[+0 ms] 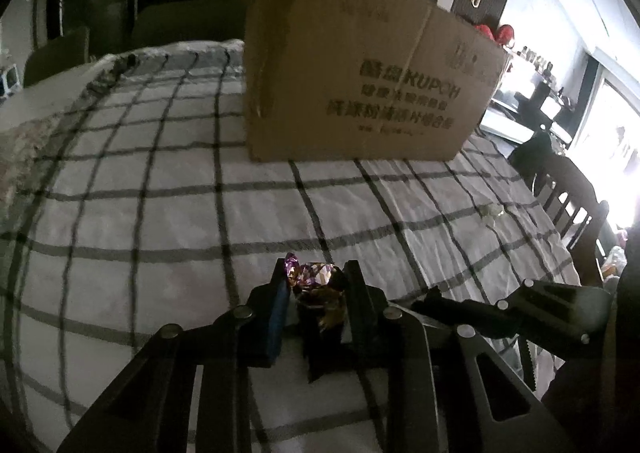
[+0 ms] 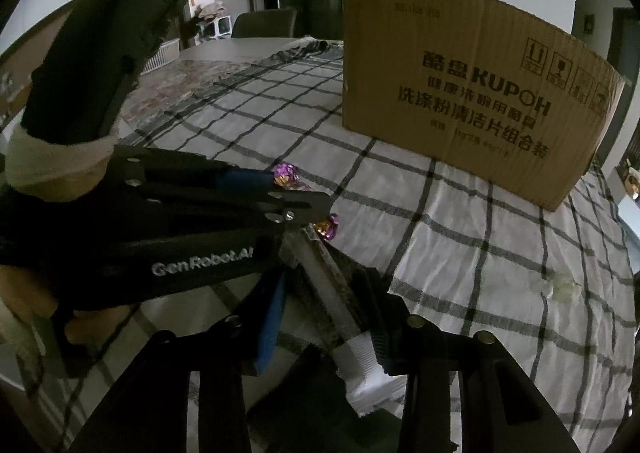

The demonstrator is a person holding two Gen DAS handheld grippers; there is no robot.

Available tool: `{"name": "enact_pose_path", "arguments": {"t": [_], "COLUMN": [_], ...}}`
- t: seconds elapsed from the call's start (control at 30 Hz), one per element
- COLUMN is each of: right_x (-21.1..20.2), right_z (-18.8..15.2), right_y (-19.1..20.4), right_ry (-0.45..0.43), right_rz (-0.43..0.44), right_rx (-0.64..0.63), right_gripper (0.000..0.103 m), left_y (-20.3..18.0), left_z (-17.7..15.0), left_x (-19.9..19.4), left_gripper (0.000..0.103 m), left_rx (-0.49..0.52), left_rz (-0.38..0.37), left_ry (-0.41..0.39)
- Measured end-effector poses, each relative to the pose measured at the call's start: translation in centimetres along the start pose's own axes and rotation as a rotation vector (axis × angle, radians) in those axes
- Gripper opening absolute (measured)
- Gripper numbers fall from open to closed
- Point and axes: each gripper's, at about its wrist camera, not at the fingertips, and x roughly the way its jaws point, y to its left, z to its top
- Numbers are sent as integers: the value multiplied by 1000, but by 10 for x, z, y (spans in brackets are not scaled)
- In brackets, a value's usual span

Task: Organize snacks
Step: 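Grasp a purple-wrapped candy with the left gripper while the right grasps the white bar, then carry the purple candy and white bar over the cardboard box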

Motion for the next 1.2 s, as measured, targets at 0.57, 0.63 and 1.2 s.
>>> {"name": "enact_pose_path", "arguments": {"t": [0.57, 0.63, 1.2], "right_x": [-18, -24, -95], "right_z": [-2, -1, 27], "right_y": [-1, -3, -15], "right_ry": [-39, -52, -224], "right_rz": [6, -3, -77], "right_rx": [45, 59, 142], "right_gripper": [23, 23, 23], "left_y": [-7, -10, -39], "left_z": [0, 0, 18], "left_x": [-49, -53, -106], "left_gripper": [27, 27, 27], "left_rx": [34, 43, 94], "left_rz": [101, 107, 139], "left_ry": [-124, -129, -262]}}
